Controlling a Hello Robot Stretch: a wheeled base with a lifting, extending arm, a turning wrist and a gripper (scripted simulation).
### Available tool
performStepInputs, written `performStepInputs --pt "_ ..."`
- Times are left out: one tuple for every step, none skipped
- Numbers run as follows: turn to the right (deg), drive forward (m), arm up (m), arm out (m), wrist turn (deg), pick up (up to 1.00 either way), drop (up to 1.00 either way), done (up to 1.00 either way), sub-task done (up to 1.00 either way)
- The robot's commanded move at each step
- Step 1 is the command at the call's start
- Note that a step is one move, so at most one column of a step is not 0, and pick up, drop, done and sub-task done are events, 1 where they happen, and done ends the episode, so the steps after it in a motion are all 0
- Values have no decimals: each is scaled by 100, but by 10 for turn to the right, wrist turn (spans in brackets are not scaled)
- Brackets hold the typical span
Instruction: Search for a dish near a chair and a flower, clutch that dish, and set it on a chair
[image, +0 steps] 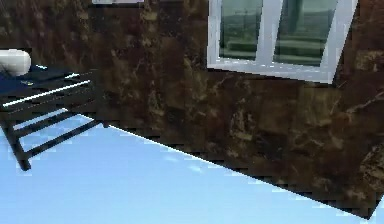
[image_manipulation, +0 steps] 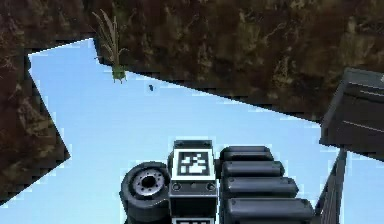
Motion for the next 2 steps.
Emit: performStepInputs --pt "-450 0 0 0 0 0 0 0 0" --pt "-450 0 0 0 0 0 0 0 0"
